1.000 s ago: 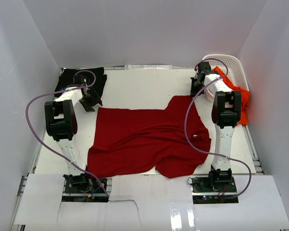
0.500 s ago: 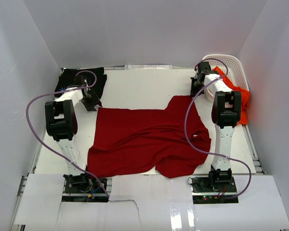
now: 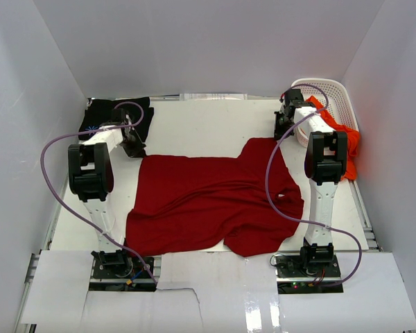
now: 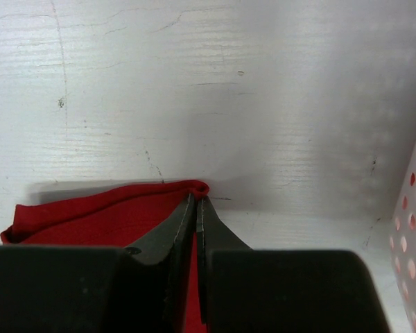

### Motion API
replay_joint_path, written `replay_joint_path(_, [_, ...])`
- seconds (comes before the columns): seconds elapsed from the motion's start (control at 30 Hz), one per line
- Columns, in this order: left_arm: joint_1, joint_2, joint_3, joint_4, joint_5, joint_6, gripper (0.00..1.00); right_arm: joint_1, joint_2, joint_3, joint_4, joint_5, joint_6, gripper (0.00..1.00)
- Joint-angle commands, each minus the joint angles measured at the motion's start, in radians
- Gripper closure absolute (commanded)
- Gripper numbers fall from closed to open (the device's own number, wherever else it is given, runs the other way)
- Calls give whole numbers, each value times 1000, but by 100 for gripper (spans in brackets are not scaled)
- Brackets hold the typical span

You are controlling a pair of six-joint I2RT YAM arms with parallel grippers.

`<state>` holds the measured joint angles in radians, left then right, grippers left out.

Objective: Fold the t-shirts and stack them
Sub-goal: Flatten out the tshirt

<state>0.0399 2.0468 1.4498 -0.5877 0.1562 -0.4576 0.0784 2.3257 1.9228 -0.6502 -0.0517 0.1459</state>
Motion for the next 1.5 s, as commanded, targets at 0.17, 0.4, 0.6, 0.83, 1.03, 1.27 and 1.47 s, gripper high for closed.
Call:
replay_joint_path(0.17, [-8,56,43,-43,-50,16,100,-3,37,132,-25,-65,0,92])
replay_joint_path(0.4, [-8,82,135,-55,-53,10,100,-6,84,343,-20,-166,41,92])
replay_joint_path(0.6, [-9,110,236,-67,-63,-3,100,-11,52,321,70,-232,66,92])
replay_joint_path(0.83, [-6,191,420,-125,-79,-12,100,-29,77,367,98,-267,83,92])
replay_joint_path(1.03, [15,205,489,-133,-70,-29,100,-46,64,366,149,-306,103,92])
replay_joint_path(1.27, [32,184,506,-83,-32,-49,100,-48,18,332,259,-355,126,92])
replay_joint_path(1.47, [44,144,530,-12,-4,-64,100,-57,-14,337,342,-390,145,92])
